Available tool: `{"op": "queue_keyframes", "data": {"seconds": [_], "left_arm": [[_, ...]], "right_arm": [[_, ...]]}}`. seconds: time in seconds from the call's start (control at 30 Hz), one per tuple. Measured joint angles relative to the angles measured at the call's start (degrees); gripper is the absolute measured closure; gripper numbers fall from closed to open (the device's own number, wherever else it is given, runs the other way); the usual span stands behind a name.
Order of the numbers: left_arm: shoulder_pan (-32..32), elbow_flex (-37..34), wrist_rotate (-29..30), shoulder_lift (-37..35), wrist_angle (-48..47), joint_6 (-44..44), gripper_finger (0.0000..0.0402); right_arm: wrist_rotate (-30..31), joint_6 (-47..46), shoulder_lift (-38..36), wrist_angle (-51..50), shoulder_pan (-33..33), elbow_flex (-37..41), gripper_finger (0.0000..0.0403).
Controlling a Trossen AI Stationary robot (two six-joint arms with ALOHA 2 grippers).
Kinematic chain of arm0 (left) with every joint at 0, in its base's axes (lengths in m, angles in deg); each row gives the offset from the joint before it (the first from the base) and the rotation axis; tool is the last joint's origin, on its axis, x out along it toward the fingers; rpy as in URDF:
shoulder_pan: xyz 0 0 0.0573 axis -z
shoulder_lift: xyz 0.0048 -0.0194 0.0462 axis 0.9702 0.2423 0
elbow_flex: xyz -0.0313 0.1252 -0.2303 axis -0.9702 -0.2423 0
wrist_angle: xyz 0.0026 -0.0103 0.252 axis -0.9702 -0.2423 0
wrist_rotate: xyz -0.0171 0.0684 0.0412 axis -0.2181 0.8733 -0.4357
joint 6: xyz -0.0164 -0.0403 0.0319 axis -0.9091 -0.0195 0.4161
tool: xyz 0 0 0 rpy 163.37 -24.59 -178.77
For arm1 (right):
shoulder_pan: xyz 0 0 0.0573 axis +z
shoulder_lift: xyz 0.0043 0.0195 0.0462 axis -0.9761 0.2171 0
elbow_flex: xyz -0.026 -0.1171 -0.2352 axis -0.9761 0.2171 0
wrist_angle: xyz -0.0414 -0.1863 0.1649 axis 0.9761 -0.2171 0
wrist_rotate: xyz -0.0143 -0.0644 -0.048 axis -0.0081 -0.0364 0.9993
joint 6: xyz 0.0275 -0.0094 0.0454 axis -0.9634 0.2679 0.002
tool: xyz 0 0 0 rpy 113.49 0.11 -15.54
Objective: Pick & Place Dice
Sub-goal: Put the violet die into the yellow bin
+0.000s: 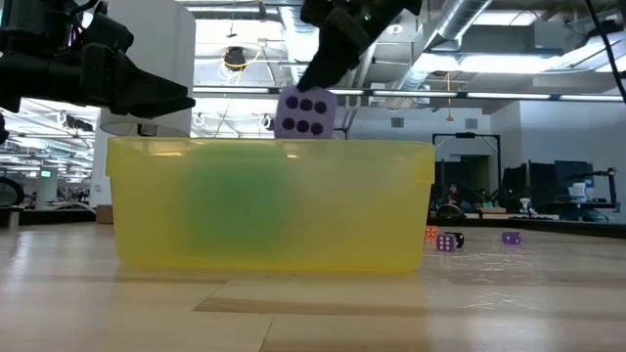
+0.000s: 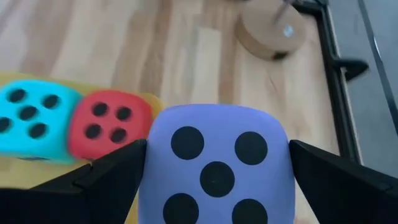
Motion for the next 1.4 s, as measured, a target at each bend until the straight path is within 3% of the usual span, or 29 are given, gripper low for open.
{"op": "queue_keyframes", "data": {"seconds": [0.6, 0.87, 1.4], "left_arm": [[0.00, 0.00, 0.00, 0.00, 0.41, -2.02, 0.0009], [0.00, 0.00, 0.00, -0.01, 0.36, -6.31, 0.0009], [0.00, 0.00, 0.00, 0.00, -0.03, -6.40, 0.0009]], "right_arm": [[0.06, -9.74, 0.07, 5.44, 8.37, -0.04, 0.0021], [0.28, -15.59, 0.07, 1.10, 12.33, -0.04, 0.0021], [9.00, -23.58, 0.20, -0.26, 20.04, 9.13, 0.0021]]}}
